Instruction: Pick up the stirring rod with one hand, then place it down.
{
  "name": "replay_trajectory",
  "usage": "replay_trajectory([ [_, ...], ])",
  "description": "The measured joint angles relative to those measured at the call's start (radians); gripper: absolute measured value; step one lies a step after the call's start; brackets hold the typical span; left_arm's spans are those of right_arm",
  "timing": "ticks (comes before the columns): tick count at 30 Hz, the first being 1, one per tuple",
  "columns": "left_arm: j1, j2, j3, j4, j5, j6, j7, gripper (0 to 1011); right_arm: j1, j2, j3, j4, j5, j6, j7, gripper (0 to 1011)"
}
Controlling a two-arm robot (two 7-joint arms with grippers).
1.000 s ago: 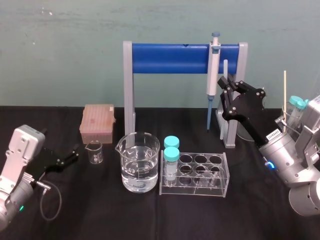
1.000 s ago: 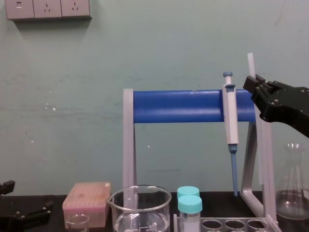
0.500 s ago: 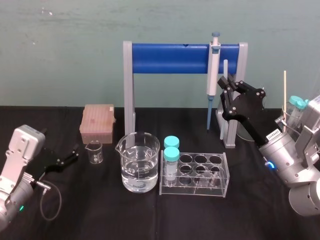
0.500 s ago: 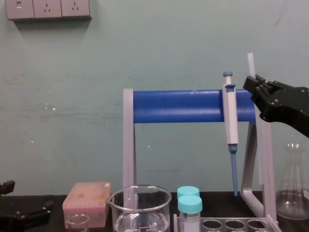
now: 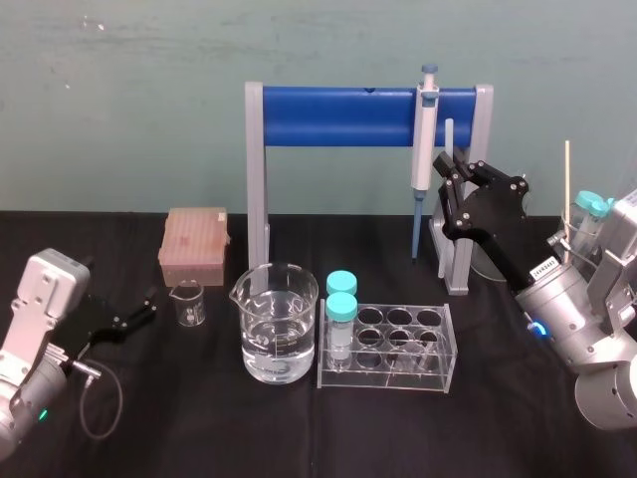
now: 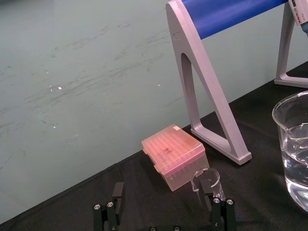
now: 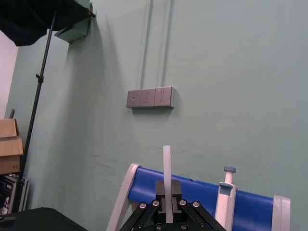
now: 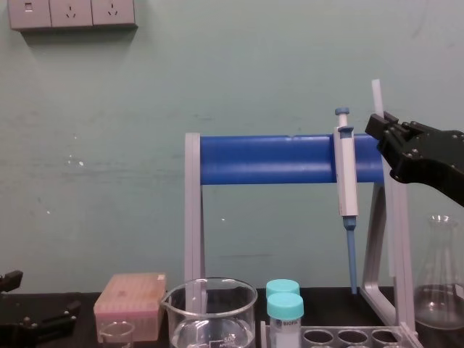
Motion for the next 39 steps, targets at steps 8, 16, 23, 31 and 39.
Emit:
replay_trajectory([
  [8, 0.0, 0.0, 0.0, 0.0, 0.0, 0.0, 0.0, 1000, 0.0, 0.0, 0.0, 0.0, 0.0, 0.0, 0.0, 67],
  [16, 0.0, 0.0, 0.0, 0.0, 0.0, 0.0, 0.0, 1000, 0.0, 0.0, 0.0, 0.0, 0.0, 0.0, 0.0, 67],
  [23, 0.0, 0.0, 0.0, 0.0, 0.0, 0.0, 0.0, 1000, 0.0, 0.0, 0.0, 0.0, 0.0, 0.0, 0.0, 67],
  [31, 0.0, 0.0, 0.0, 0.0, 0.0, 0.0, 0.0, 1000, -0.001, 0.003, 0.001, -0.004, 0.005, 0.014, 0.021, 67],
  [39, 0.0, 0.0, 0.0, 0.0, 0.0, 0.0, 0.0, 1000, -0.025, 0.02, 0.01, -0.039, 0.032, 0.07, 0.071, 68],
])
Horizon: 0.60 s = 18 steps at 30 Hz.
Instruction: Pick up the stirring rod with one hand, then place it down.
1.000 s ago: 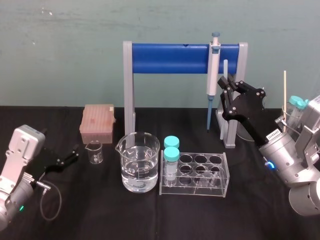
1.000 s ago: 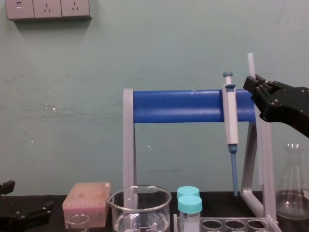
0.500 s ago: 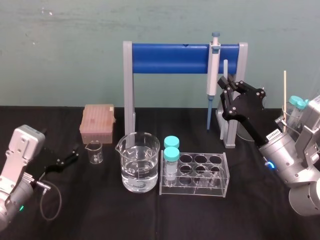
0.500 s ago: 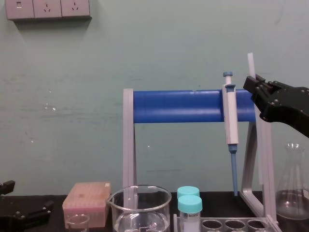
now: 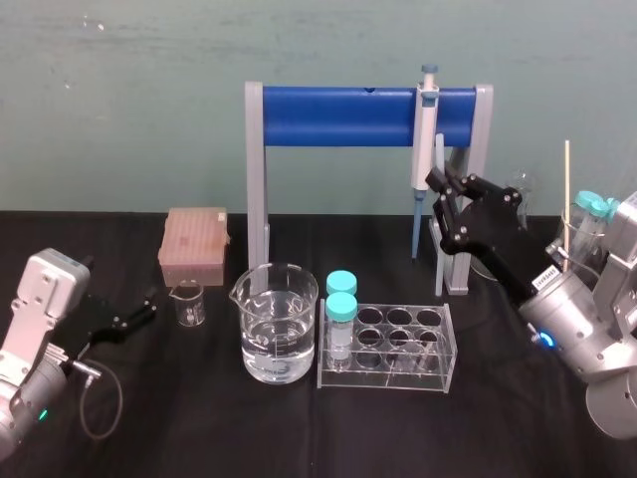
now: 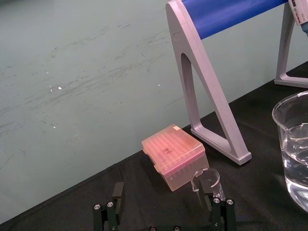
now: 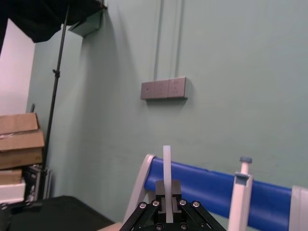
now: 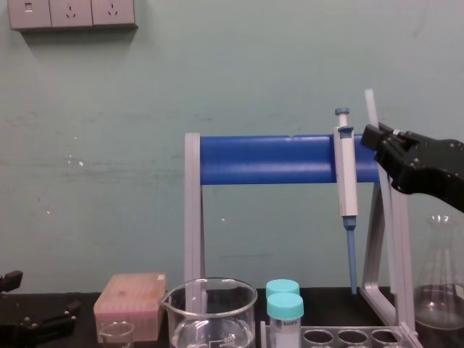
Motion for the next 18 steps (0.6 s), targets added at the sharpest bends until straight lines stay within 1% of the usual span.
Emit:
replay_trajectory([
  [4, 0.0, 0.0, 0.0, 0.0, 0.0, 0.0, 0.0, 1000, -0.021, 0.012, 0.005, -0.02, 0.003, 0.024, 0.023, 67],
  [8, 0.0, 0.0, 0.0, 0.0, 0.0, 0.0, 0.0, 1000, -0.029, 0.019, 0.006, -0.024, 0.008, 0.04, 0.037, 67],
  [13, 0.0, 0.0, 0.0, 0.0, 0.0, 0.0, 0.0, 1000, -0.032, 0.024, 0.005, -0.014, 0.011, 0.06, 0.049, 67],
  [18, 0.0, 0.0, 0.0, 0.0, 0.0, 0.0, 0.0, 1000, -0.027, 0.025, -0.001, 0.005, 0.012, 0.062, 0.06, 67],
])
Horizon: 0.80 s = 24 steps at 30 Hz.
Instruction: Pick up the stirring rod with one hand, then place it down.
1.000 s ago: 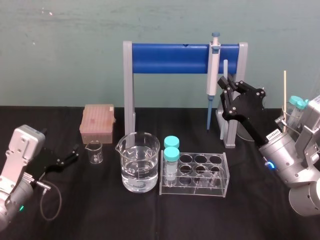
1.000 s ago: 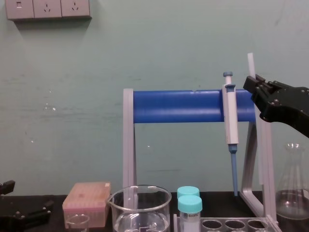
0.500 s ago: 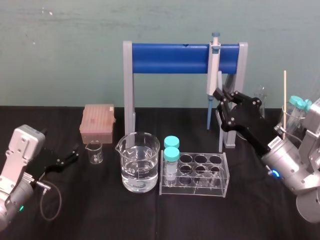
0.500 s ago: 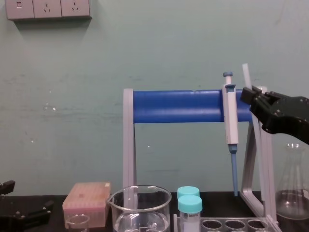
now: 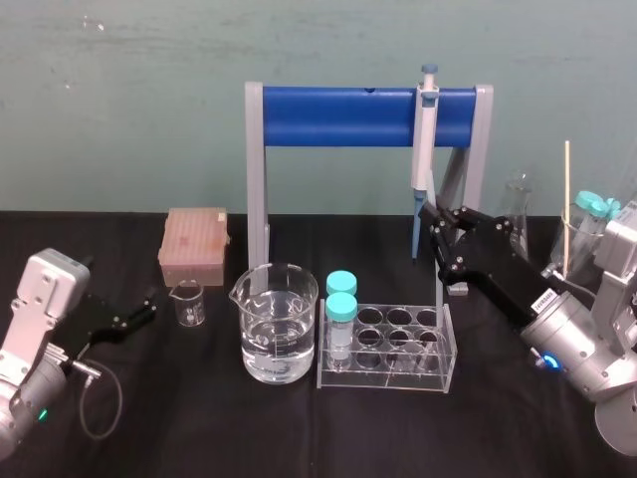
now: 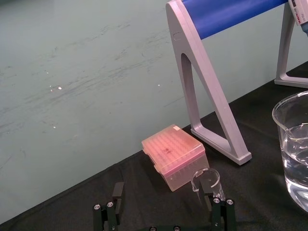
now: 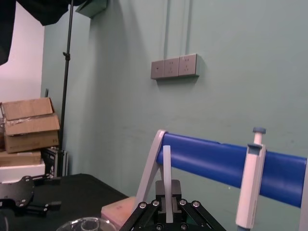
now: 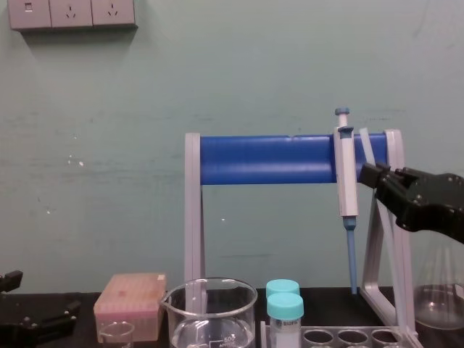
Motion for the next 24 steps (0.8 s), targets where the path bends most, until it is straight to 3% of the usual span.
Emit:
replay_trajectory([
  [24, 0.0, 0.0, 0.0, 0.0, 0.0, 0.0, 0.0, 1000, 0.055, -0.01, -0.049, 0.152, 0.02, -0.012, 0.087, 67],
])
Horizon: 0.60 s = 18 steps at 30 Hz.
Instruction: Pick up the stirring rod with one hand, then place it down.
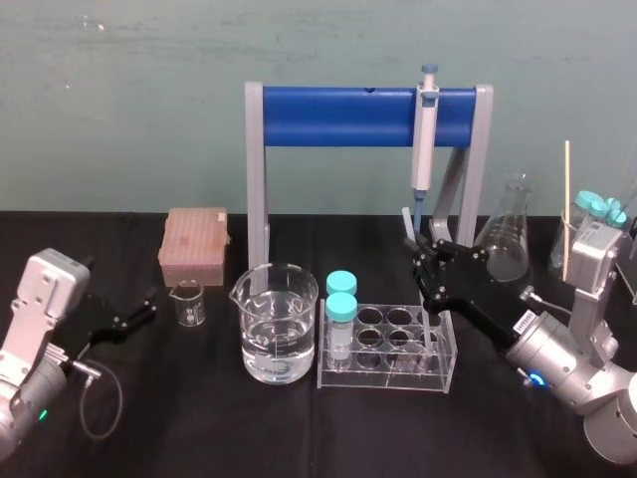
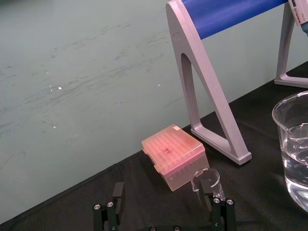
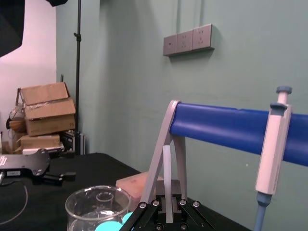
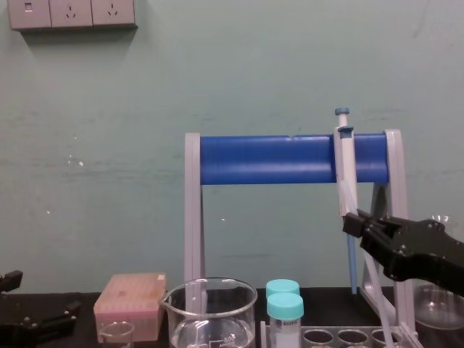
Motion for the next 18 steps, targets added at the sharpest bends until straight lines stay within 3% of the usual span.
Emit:
replay_trajectory([
  [18, 0.0, 0.0, 0.0, 0.0, 0.0, 0.0, 0.0, 1000, 0.028, 0.007, -0.038, 0.055, -0.008, 0.035, 0.025, 67],
])
